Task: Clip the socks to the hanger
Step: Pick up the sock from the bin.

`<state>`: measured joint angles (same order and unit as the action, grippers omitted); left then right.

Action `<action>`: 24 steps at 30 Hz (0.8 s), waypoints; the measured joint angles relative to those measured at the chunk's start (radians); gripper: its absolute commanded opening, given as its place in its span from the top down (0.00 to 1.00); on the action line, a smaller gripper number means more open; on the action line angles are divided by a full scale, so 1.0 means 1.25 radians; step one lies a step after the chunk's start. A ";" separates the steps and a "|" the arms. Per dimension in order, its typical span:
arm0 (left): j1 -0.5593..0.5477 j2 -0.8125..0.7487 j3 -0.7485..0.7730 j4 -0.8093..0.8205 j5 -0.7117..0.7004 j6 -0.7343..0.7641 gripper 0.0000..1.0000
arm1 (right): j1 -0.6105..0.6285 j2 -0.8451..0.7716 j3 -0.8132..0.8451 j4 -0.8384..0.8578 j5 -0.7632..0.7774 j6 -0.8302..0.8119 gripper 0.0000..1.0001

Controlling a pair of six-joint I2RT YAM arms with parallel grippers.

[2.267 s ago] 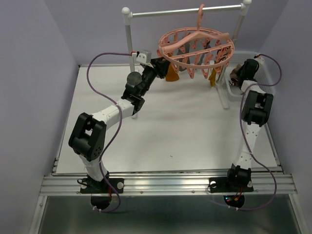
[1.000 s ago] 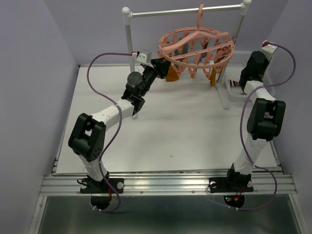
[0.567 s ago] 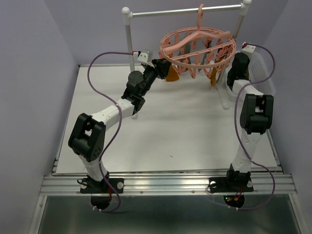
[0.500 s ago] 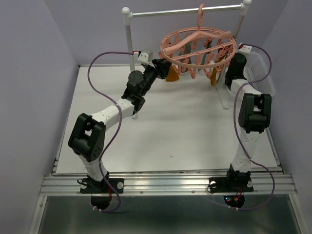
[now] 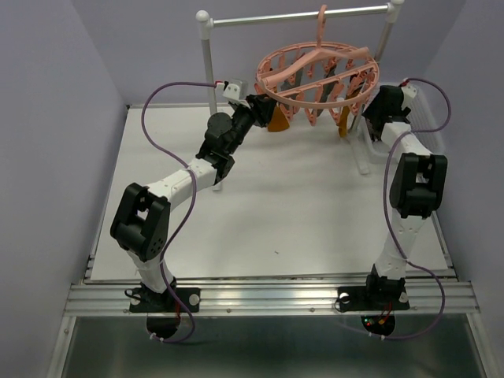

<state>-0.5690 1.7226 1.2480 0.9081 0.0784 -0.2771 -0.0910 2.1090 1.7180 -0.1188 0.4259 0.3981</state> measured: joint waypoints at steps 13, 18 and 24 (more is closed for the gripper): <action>0.000 0.000 0.000 0.001 0.005 0.005 1.00 | -0.147 0.043 0.063 -0.085 -0.123 0.284 0.37; 0.000 0.000 0.000 0.001 0.005 0.005 1.00 | -0.144 0.132 0.136 -0.104 -0.158 0.310 0.40; 0.000 0.000 0.000 0.002 0.005 0.006 1.00 | -0.139 0.172 0.160 -0.128 -0.177 0.331 0.41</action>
<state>-0.5686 1.7226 1.2480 0.9100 0.0845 -0.2699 -0.2646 2.3234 1.9179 -0.2787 0.2050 0.8120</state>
